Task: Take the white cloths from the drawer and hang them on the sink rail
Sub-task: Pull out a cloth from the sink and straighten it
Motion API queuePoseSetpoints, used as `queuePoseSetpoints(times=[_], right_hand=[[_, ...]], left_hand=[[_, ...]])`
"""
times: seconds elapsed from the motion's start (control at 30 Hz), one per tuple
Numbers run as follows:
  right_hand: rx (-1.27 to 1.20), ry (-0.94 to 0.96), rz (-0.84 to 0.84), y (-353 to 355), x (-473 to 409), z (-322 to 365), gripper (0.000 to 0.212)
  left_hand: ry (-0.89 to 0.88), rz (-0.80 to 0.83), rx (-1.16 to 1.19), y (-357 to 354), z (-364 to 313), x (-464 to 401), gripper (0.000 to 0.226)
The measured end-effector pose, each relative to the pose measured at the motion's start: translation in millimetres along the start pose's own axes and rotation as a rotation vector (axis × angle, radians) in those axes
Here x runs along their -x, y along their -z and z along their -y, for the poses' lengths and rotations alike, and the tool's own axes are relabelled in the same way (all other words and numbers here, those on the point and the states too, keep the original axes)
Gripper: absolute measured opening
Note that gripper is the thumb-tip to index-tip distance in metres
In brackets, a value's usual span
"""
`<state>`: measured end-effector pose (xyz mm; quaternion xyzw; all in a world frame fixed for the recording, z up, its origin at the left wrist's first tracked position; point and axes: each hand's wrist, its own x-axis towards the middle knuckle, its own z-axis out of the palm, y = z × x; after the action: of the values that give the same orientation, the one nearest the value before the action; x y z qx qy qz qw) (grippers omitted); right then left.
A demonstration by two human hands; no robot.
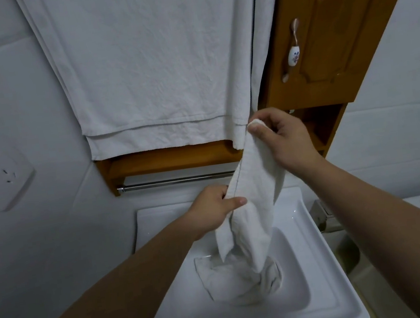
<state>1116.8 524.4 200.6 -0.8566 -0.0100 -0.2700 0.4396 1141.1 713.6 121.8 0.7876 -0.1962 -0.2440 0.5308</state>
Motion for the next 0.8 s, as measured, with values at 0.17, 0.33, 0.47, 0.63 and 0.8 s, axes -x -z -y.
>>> queuePoseSetpoints(times=[0.17, 0.33, 0.47, 0.63, 0.8], right_hand=[[0.143, -0.038, -0.047, 11, 4, -9, 0.019], [0.531, 0.008, -0.003, 21, 17, -31, 0.03], [0.53, -0.066, -0.044, 20, 22, -40, 0.03], [0.286, -0.151, -0.056, 8, 29, -38, 0.017], [0.112, -0.19, -0.014, -11, 42, -25, 0.006]], left_hand=[[-0.049, -0.015, -0.08, 2, 2, 5, 0.021], [-0.009, -0.002, -0.239, 17, 5, 4, 0.028], [-0.03, 0.008, -0.348, 26, -6, 0, 0.029], [0.036, 0.004, -0.301, 28, -10, -6, 0.026], [0.232, -0.156, 0.184, 33, -4, -13, 0.028]])
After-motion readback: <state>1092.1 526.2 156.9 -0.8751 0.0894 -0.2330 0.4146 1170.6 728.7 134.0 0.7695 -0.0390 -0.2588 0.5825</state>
